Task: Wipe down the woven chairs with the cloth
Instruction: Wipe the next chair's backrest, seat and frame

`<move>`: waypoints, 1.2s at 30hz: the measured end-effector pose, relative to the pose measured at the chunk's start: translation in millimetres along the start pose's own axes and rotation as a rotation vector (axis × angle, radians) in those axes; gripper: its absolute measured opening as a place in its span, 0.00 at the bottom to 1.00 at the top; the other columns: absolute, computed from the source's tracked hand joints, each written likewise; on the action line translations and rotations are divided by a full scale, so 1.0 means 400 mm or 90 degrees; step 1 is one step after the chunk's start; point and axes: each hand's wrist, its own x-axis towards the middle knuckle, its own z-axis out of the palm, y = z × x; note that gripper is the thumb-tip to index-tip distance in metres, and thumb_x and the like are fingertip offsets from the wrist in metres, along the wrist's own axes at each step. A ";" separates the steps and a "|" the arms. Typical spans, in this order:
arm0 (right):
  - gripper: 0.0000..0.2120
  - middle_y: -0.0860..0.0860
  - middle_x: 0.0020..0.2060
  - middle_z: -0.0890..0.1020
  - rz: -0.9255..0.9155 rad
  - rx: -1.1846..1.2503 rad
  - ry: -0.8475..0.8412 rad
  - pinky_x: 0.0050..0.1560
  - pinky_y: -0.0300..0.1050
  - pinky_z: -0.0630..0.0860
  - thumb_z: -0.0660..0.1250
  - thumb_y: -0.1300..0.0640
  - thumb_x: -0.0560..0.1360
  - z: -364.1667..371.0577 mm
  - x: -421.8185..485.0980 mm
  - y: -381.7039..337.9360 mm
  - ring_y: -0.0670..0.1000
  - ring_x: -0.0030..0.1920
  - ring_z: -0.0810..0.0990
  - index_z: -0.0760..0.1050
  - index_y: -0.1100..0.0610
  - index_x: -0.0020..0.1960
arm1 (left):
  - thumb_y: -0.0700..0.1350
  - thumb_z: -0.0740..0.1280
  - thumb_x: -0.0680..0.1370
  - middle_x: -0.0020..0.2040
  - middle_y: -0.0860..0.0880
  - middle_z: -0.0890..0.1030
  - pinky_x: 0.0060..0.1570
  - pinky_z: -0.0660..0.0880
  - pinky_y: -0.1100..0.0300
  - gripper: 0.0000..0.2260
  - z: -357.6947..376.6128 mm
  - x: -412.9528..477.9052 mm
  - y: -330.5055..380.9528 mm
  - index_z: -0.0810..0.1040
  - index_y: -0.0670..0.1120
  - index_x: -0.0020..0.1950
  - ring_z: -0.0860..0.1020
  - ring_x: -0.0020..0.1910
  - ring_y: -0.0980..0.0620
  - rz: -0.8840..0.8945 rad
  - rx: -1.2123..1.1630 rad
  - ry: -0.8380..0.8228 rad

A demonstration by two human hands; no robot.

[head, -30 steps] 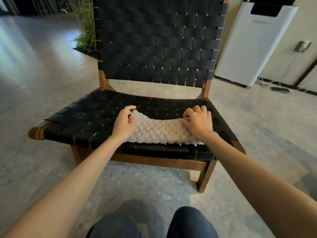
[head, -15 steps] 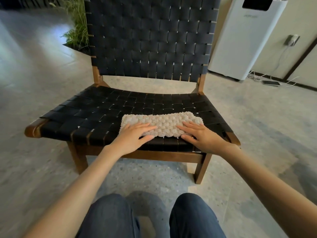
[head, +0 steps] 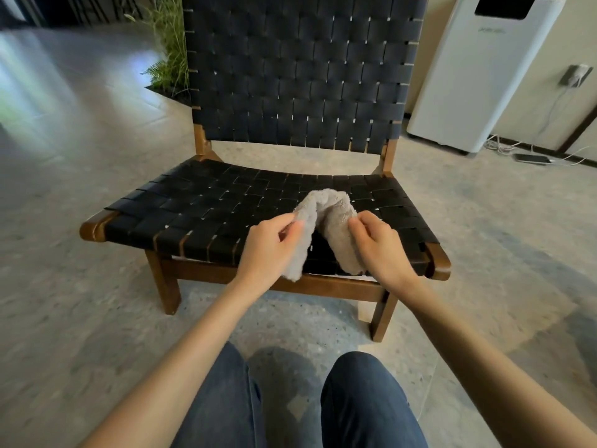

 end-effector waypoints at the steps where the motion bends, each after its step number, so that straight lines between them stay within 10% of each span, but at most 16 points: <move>1: 0.10 0.46 0.36 0.75 0.035 0.063 -0.009 0.33 0.33 0.71 0.57 0.49 0.81 0.006 -0.007 -0.010 0.40 0.35 0.74 0.71 0.50 0.44 | 0.49 0.60 0.81 0.48 0.46 0.82 0.37 0.76 0.57 0.13 0.013 -0.007 0.023 0.79 0.44 0.58 0.80 0.43 0.53 0.007 -0.038 -0.020; 5: 0.11 0.45 0.53 0.76 0.134 0.323 -0.061 0.42 0.31 0.77 0.61 0.44 0.79 0.012 -0.046 -0.013 0.38 0.49 0.79 0.67 0.46 0.58 | 0.43 0.56 0.82 0.66 0.59 0.66 0.57 0.66 0.78 0.17 0.063 -0.031 0.062 0.68 0.49 0.71 0.67 0.60 0.73 0.000 -0.154 -0.159; 15: 0.05 0.49 0.48 0.81 0.154 0.282 0.248 0.51 0.54 0.80 0.66 0.55 0.78 -0.111 -0.108 0.050 0.53 0.50 0.82 0.69 0.49 0.49 | 0.39 0.61 0.80 0.57 0.56 0.75 0.51 0.69 0.76 0.14 0.134 -0.004 -0.005 0.75 0.51 0.63 0.73 0.52 0.64 0.139 0.057 -0.092; 18: 0.06 0.46 0.40 0.79 0.128 0.242 0.309 0.44 0.47 0.80 0.66 0.58 0.76 -0.163 -0.150 0.076 0.48 0.42 0.80 0.70 0.49 0.46 | 0.42 0.62 0.80 0.60 0.54 0.74 0.53 0.66 0.73 0.14 0.198 -0.016 -0.017 0.74 0.49 0.65 0.70 0.58 0.60 0.191 0.123 -0.095; 26: 0.09 0.45 0.39 0.81 0.216 0.131 0.226 0.42 0.41 0.79 0.65 0.54 0.68 -0.219 -0.326 0.204 0.45 0.41 0.80 0.73 0.51 0.47 | 0.40 0.66 0.77 0.64 0.47 0.74 0.70 0.60 0.46 0.13 0.363 -0.061 -0.040 0.78 0.47 0.61 0.70 0.66 0.47 0.337 0.225 -0.070; 33: 0.07 0.49 0.45 0.82 0.317 0.011 0.152 0.52 0.54 0.79 0.67 0.60 0.74 -0.178 -0.338 0.296 0.50 0.46 0.82 0.72 0.51 0.49 | 0.35 0.63 0.76 0.71 0.42 0.69 0.75 0.45 0.49 0.20 0.424 -0.089 -0.120 0.72 0.43 0.68 0.62 0.72 0.45 0.427 0.196 -0.007; 36: 0.06 0.47 0.44 0.81 0.345 0.000 0.159 0.49 0.49 0.80 0.68 0.55 0.74 -0.157 -0.308 0.323 0.46 0.45 0.82 0.71 0.49 0.48 | 0.35 0.61 0.77 0.67 0.42 0.73 0.74 0.52 0.48 0.18 0.450 -0.129 -0.163 0.73 0.41 0.67 0.67 0.69 0.45 0.502 0.147 -0.052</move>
